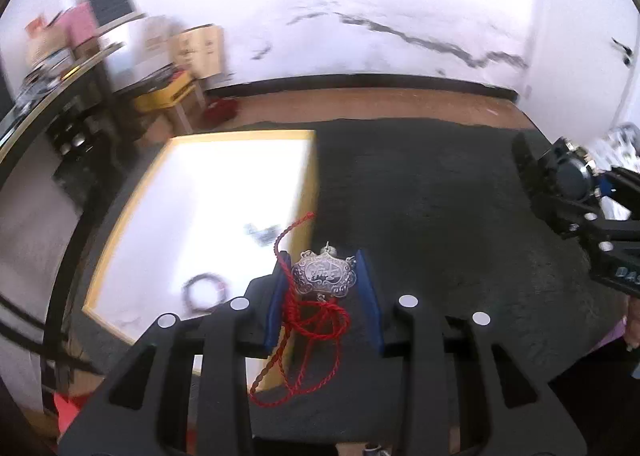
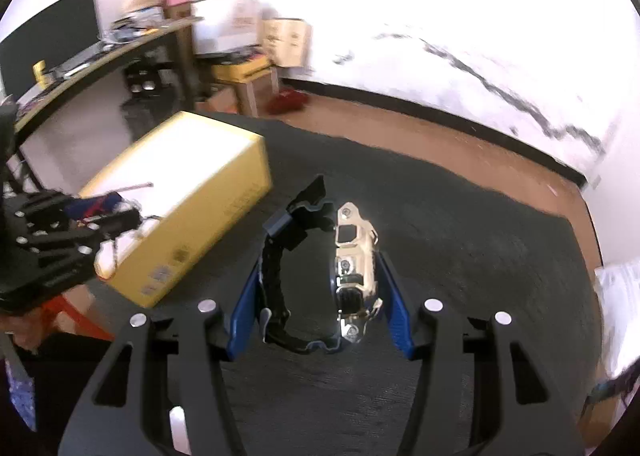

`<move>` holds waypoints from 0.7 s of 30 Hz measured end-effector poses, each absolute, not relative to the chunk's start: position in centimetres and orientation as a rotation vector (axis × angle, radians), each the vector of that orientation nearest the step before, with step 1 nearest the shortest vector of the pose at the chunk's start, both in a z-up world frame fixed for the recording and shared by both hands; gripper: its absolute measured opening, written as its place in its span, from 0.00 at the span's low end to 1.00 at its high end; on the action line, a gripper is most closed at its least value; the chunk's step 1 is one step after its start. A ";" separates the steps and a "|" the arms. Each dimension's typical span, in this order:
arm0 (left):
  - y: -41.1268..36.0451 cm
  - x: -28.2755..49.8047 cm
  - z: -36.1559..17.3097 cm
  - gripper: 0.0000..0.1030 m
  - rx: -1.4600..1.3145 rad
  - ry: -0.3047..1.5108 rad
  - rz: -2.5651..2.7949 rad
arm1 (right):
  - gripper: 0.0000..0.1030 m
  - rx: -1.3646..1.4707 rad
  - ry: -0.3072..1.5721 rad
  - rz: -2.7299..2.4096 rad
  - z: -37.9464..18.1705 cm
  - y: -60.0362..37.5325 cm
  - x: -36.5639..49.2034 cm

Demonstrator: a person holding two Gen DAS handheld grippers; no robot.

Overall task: Organize jewelry
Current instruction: 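Carry the necklace and watch in both tools over the white box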

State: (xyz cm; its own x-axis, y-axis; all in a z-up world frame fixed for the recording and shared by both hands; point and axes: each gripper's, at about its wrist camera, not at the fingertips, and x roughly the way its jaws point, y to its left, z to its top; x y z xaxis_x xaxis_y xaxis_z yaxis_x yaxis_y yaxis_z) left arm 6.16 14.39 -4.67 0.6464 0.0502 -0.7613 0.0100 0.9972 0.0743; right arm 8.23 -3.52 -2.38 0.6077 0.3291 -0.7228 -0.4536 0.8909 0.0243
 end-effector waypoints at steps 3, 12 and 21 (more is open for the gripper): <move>18.0 4.7 -4.0 0.32 0.040 0.863 0.071 | 0.53 -0.180 0.786 0.518 -0.3 0.4 7.6; 28.8 1.9 -2.9 0.32 -0.029 0.848 0.223 | 0.53 -0.187 0.809 0.645 2.2 11.2 8.0; 33.9 4.4 -5.9 0.32 -0.167 0.868 0.285 | 0.53 -0.235 0.858 0.656 -0.7 17.6 13.4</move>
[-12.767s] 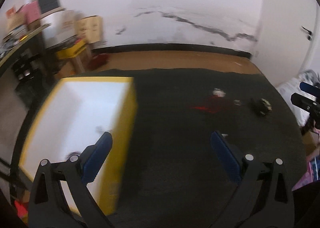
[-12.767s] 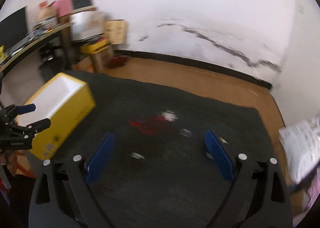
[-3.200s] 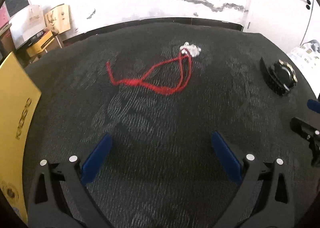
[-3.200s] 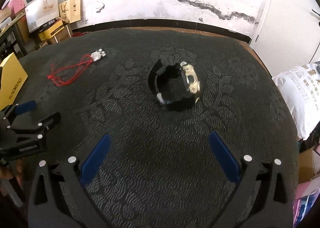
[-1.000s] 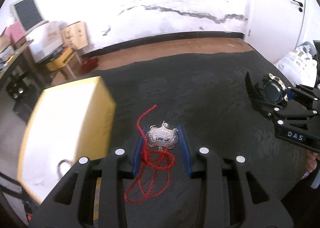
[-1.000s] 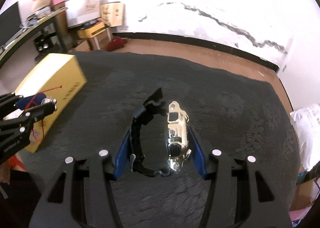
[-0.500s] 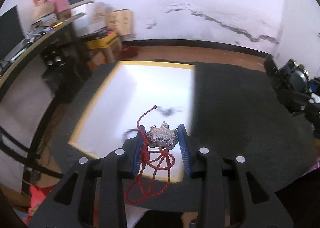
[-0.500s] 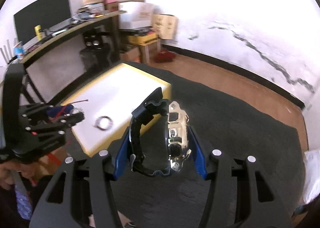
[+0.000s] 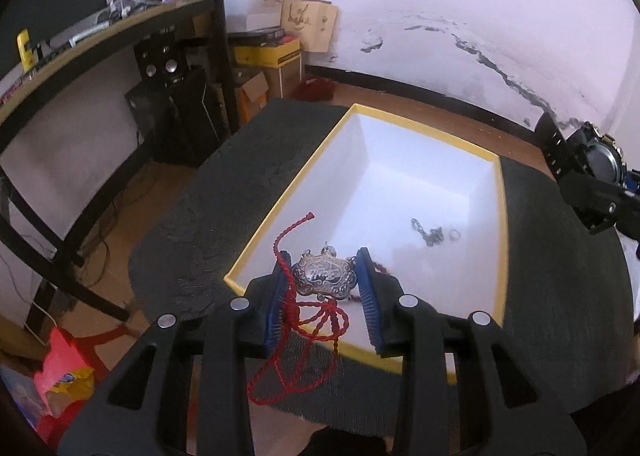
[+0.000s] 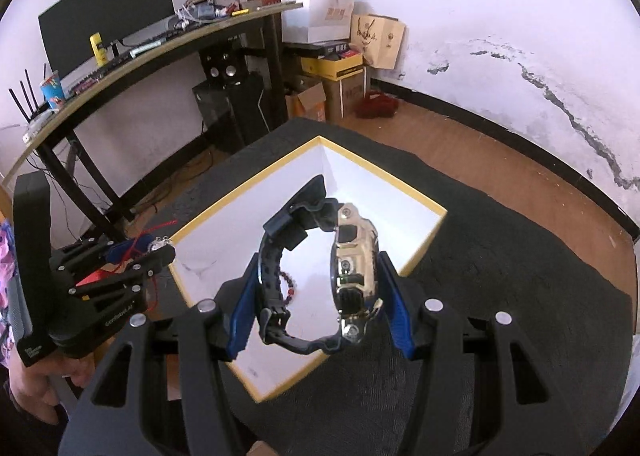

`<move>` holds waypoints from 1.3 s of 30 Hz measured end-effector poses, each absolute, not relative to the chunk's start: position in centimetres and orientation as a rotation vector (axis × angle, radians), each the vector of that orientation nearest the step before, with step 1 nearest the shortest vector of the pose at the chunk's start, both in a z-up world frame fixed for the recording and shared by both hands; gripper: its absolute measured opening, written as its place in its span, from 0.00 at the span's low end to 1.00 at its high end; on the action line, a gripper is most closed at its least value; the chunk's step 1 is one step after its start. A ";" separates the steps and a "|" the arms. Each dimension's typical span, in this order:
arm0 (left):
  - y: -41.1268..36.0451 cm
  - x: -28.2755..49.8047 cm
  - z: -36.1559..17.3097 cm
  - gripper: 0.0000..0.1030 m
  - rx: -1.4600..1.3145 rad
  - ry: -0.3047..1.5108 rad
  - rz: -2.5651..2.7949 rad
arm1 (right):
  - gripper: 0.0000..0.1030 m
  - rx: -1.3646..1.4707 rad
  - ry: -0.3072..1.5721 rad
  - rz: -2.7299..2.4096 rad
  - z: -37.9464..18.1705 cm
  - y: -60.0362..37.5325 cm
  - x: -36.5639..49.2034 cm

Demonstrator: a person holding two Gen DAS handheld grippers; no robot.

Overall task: Organize jewelry
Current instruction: 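Carry the necklace and watch in both tools over the white box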

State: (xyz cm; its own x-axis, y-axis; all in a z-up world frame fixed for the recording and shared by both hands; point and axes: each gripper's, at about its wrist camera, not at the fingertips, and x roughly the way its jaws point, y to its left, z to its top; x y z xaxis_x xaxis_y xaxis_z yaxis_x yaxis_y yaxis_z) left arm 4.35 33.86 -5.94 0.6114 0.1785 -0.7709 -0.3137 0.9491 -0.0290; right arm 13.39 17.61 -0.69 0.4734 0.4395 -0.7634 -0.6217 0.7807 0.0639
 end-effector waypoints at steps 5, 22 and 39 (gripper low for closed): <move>35.0 6.7 -8.1 0.32 -0.230 0.863 0.336 | 0.53 -0.258 0.885 0.646 -3.8 19.5 16.8; 35.4 11.4 -14.0 0.32 -0.309 0.929 0.354 | 0.53 -0.312 0.983 0.640 -11.7 23.1 22.9; 35.1 13.2 -15.6 0.32 -0.274 0.971 0.355 | 0.53 -0.416 1.060 0.624 -15.5 24.9 24.4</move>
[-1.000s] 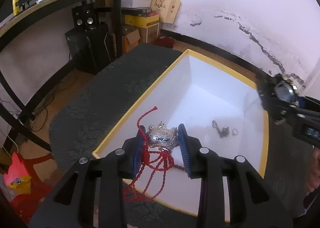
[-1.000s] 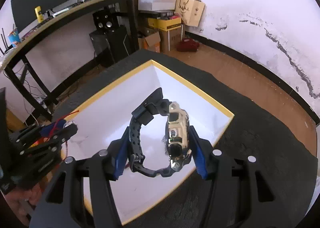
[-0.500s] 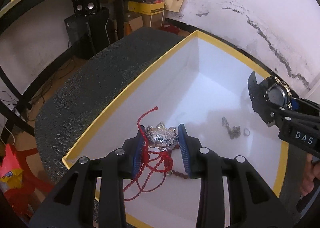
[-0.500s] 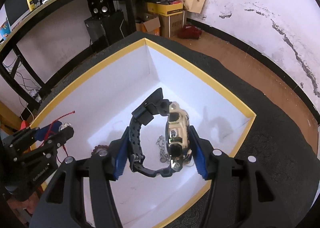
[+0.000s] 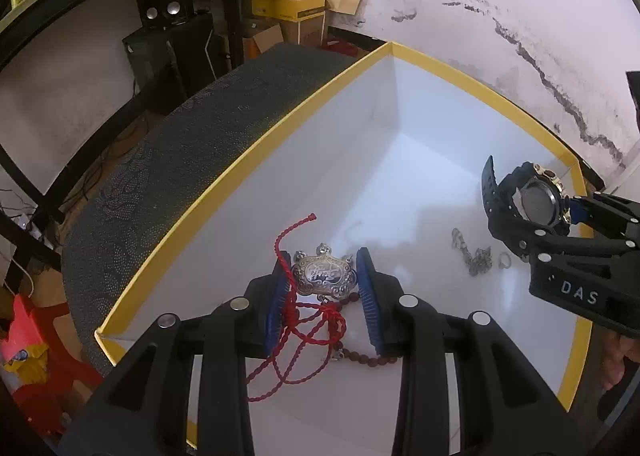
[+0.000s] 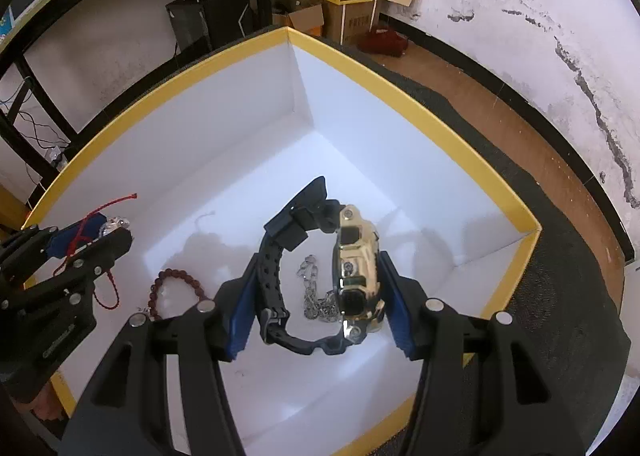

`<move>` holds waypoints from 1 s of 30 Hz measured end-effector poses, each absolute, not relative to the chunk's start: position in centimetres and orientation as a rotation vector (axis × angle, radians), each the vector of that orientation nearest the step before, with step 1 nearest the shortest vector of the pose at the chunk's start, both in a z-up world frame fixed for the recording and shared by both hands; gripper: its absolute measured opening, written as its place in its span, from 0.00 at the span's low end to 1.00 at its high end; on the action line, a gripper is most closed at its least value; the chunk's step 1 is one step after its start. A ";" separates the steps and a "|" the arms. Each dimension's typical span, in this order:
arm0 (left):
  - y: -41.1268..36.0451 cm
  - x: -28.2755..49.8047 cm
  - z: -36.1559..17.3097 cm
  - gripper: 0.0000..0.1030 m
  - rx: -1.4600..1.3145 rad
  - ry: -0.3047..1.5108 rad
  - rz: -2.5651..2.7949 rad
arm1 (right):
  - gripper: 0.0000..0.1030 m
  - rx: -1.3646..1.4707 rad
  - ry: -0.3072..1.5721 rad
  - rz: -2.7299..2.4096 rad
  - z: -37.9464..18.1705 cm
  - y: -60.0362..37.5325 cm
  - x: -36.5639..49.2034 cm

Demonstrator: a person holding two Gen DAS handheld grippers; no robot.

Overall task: Organize jewelry
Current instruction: 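Carry the necklace and watch in both tools over the white box, then open both tools to drop the necklace and watch into the box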

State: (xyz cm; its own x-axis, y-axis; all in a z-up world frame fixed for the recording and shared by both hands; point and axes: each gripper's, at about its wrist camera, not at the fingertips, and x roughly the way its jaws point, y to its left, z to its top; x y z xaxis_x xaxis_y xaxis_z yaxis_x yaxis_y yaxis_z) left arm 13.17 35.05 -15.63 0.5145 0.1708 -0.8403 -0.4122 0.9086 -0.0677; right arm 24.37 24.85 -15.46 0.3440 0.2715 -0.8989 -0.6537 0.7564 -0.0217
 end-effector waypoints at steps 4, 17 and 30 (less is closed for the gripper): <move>34.9 13.4 -15.7 0.32 -0.270 0.977 0.353 | 0.54 -0.419 1.056 0.625 -15.9 25.2 24.5; 34.8 13.7 -15.9 0.32 -0.258 0.987 0.359 | 0.54 -0.429 1.041 0.621 -15.8 25.1 24.5; 34.8 13.2 -15.1 0.75 -0.270 0.964 0.371 | 0.78 -0.394 1.019 0.606 -14.7 24.9 24.5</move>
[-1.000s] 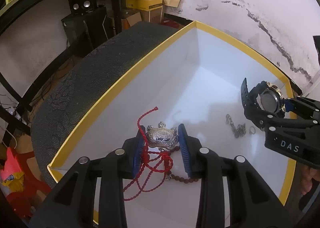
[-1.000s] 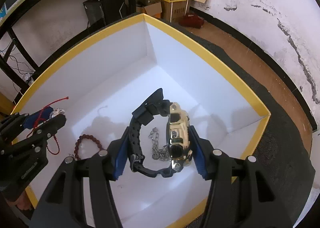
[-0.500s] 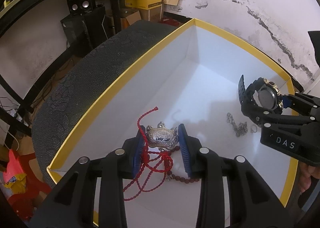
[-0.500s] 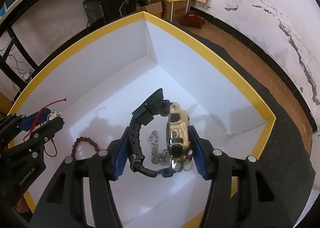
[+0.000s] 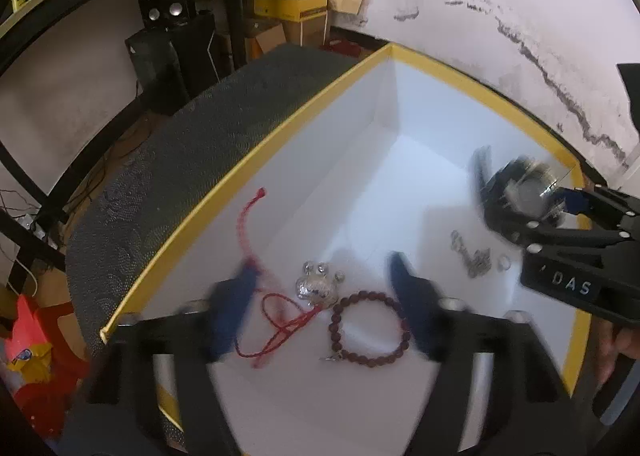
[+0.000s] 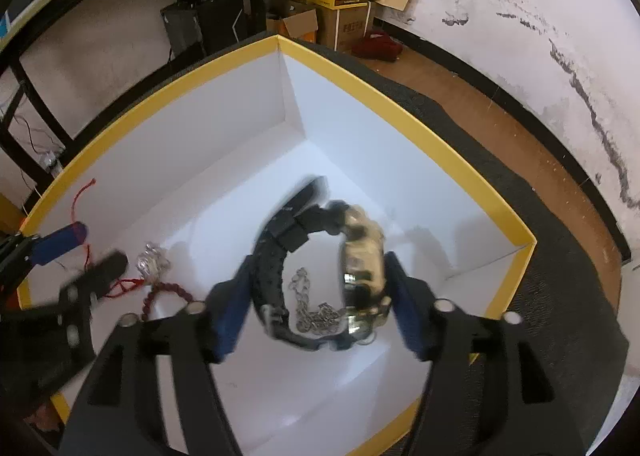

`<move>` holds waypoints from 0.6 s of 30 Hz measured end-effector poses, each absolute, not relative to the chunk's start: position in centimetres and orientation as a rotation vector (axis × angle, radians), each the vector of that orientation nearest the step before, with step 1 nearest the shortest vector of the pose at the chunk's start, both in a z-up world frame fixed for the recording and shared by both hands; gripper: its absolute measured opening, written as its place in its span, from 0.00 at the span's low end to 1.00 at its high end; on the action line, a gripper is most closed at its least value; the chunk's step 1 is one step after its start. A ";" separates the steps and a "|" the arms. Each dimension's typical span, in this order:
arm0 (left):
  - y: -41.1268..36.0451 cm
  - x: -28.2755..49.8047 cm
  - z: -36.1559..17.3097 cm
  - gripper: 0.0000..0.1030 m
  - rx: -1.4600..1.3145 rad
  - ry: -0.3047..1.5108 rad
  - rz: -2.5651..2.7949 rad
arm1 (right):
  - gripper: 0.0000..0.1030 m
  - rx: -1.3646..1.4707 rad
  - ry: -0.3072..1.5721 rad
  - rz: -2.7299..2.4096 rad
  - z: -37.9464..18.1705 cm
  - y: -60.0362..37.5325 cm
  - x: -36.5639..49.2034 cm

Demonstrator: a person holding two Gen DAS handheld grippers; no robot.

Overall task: Organize jewelry
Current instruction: 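Open both tools to drop the necklace and watch into the box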

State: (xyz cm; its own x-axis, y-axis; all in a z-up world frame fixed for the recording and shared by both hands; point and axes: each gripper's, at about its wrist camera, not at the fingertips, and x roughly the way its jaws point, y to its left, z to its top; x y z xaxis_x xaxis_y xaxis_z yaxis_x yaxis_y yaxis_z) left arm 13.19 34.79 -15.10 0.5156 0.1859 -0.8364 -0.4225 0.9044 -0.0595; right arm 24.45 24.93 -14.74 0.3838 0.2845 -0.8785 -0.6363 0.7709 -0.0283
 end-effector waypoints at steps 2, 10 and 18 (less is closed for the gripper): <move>34.5 13.2 -14.9 0.79 -0.255 0.960 0.381 | 0.85 -0.375 0.992 0.594 -13.9 24.8 24.6; 34.2 13.1 -14.7 0.85 -0.246 0.958 0.378 | 0.86 -0.370 0.994 0.592 -13.1 24.8 24.7; 34.2 12.9 -14.3 0.87 -0.242 0.946 0.385 | 0.86 -0.341 0.996 0.586 -12.3 23.6 24.5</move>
